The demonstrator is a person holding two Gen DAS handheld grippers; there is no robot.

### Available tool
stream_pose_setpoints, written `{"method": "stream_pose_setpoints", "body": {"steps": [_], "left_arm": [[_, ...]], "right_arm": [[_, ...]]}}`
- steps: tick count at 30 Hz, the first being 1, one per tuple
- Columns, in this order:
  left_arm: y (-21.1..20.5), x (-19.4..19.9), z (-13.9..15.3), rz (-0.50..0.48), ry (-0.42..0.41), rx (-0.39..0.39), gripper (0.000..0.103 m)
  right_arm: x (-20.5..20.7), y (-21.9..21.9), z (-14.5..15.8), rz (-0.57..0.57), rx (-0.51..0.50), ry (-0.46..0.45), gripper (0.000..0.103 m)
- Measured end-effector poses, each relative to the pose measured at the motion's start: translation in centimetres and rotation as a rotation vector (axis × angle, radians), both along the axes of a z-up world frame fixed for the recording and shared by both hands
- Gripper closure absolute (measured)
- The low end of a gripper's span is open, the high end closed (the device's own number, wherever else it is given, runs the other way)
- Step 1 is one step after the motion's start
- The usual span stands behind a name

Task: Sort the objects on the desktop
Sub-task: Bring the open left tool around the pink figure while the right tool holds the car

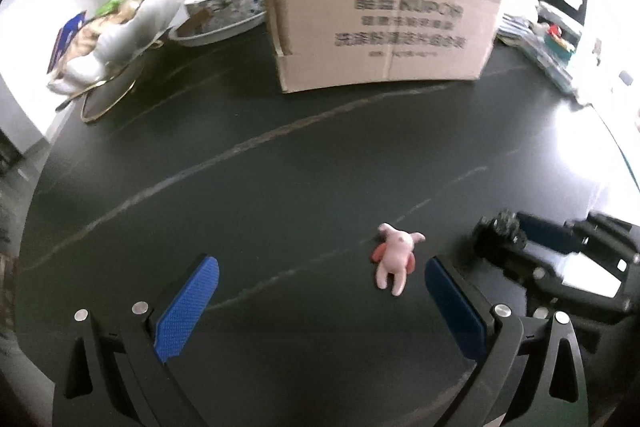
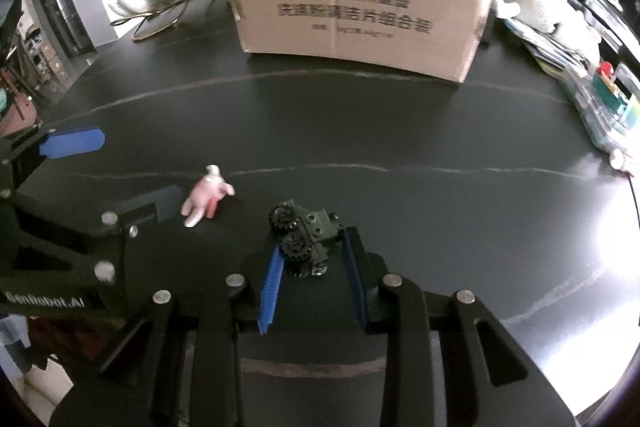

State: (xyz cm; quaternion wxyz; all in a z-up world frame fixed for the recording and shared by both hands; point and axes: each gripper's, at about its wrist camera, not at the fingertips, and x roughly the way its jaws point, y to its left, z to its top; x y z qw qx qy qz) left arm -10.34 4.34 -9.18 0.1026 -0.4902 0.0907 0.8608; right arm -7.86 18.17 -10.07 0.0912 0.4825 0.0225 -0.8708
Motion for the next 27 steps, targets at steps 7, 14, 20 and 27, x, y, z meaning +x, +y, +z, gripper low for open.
{"method": "stream_pose_setpoints", "body": {"steps": [7, 14, 20, 27], "left_arm": [[2.0, 0.5, -0.8, -0.031, 0.003, -0.009, 0.003], [2.8, -0.1, -1.8, -0.002, -0.013, 0.019, 0.015], [3.2, -0.1, -2.4, -0.003, -0.01, -0.001, 0.021], [3.3, -0.3, -2.7, -0.024, -0.018, 0.027, 0.025]], "right_arm": [[0.2, 2.9, 0.5, -0.068, -0.007, 0.015, 0.076], [0.3, 3.8, 1.3, -0.089, -0.017, 0.029, 0.076], [0.0, 4.0, 1.4, -0.093, -0.023, 0.026, 0.076], [-0.1, 4.1, 1.3, -0.095, -0.038, 0.022, 0.076]]}}
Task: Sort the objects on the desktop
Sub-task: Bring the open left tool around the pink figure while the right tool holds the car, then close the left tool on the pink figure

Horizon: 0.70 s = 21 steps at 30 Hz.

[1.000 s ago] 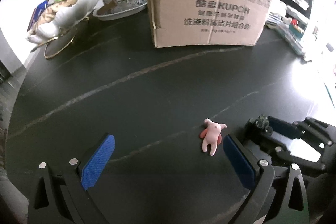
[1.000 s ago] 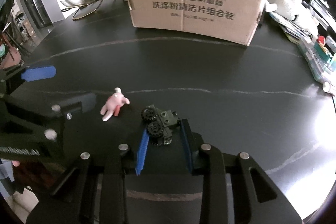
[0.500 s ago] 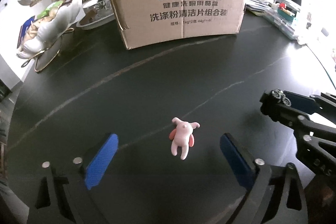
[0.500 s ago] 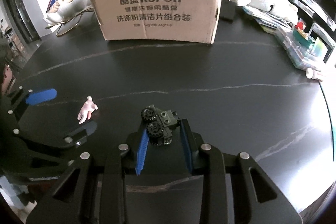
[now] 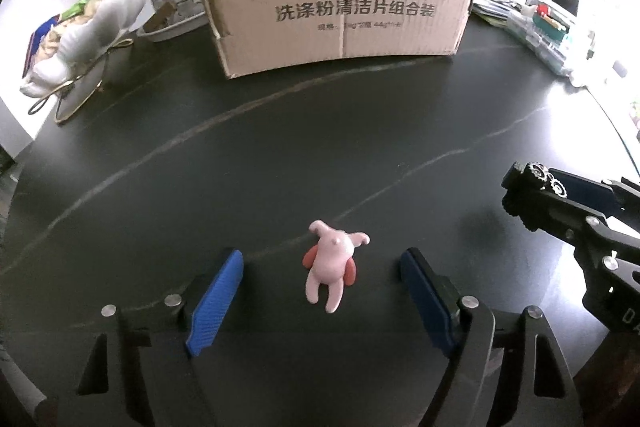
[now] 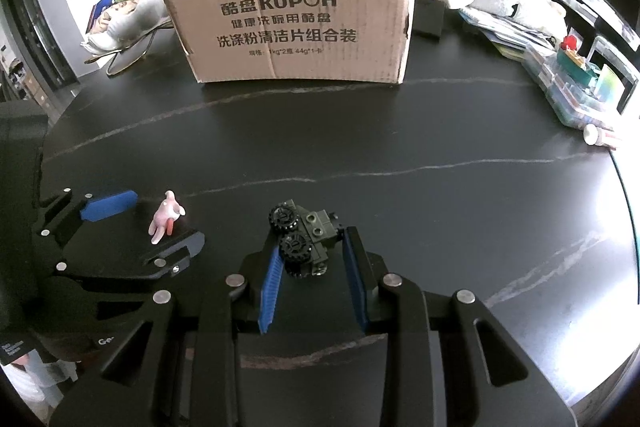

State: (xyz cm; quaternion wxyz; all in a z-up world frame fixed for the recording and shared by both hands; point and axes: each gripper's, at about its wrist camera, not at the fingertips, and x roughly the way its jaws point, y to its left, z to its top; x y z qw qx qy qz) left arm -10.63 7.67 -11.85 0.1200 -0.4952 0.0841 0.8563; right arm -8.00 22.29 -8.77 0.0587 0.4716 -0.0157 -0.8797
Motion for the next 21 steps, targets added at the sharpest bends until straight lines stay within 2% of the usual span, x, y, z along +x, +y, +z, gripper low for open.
{"method": "stream_pose_setpoints", "body": {"steps": [3, 10, 13, 18, 21], "left_arm": [[-0.3, -0.2, -0.2, 0.001, 0.009, 0.017, 0.022], [-0.1, 0.3, -0.4, -0.026, 0.083, -0.045, 0.008], [0.2, 0.4, -0.3, -0.022, 0.095, -0.07, 0.008], [-0.3, -0.2, -0.4, 0.007, 0.047, -0.04, 0.007], [-0.2, -0.1, -0.3, 0.002, 0.063, -0.054, 0.007]], "right_arm": [[0.0, 0.1, 0.1, -0.001, -0.013, -0.001, 0.076], [0.0, 0.5, 0.5, -0.015, -0.039, 0.005, 0.076], [0.0, 0.5, 0.5, -0.017, -0.045, 0.004, 0.076], [-0.1, 0.9, 0.3, -0.023, -0.059, -0.001, 0.076], [-0.2, 1.0, 0.2, -0.028, -0.064, -0.005, 0.076]]}}
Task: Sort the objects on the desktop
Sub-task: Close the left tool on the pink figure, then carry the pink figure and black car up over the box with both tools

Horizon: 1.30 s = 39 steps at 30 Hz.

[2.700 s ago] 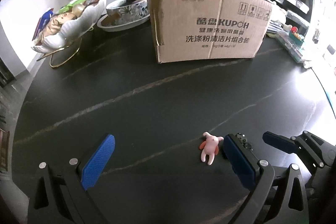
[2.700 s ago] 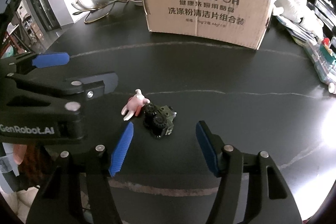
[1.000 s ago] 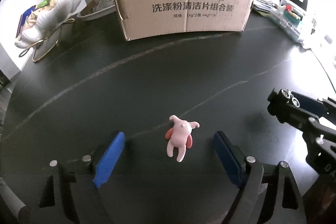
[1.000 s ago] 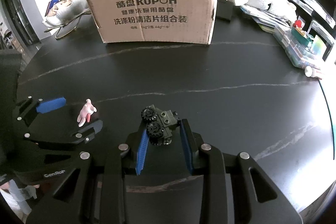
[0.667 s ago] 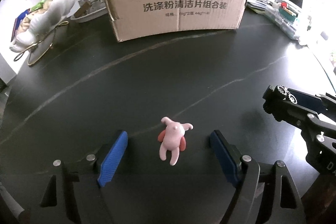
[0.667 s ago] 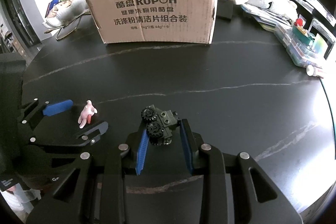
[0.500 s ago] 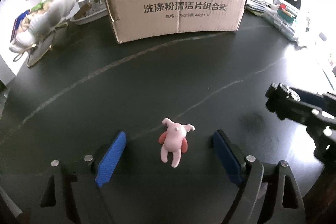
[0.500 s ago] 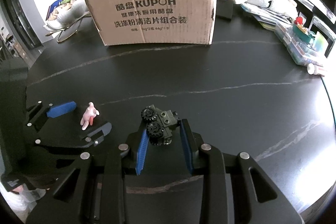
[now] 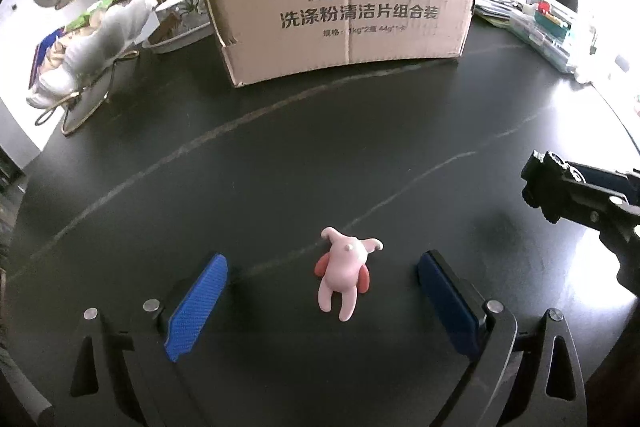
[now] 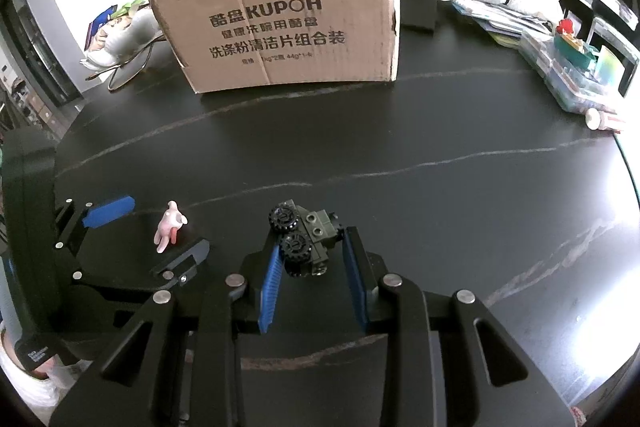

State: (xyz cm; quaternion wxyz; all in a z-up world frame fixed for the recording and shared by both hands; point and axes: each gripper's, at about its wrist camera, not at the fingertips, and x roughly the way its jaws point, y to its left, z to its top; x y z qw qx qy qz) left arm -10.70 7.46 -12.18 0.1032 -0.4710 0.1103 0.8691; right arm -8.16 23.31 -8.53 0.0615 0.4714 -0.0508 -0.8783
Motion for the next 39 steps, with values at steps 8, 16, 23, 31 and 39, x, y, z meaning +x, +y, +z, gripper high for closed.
{"method": "stream_pose_setpoints", "body": {"steps": [8, 16, 23, 31, 39], "left_arm": [[0.0, 0.5, 0.2, -0.027, -0.024, 0.046, 0.032], [0.0, 0.3, 0.6, -0.044, -0.053, 0.068, 0.075], [-0.8, -0.2, 0.8, -0.008, -0.089, 0.109, 0.075], [-1.6, -0.1, 1.3, 0.033, -0.081, 0.116, 0.075], [-2.3, 0.1, 2.7, 0.044, -0.055, 0.127, 0.075]], "right_arm": [[-0.1, 0.1, -0.2, -0.002, -0.005, -0.005, 0.076], [-0.2, 0.1, -0.2, -0.004, -0.003, -0.006, 0.076], [-0.4, -0.4, -0.1, 0.003, -0.001, -0.004, 0.076], [-0.4, -0.6, 0.1, 0.002, 0.008, -0.001, 0.076], [-0.4, -1.1, 0.5, 0.001, 0.017, 0.011, 0.076]]}}
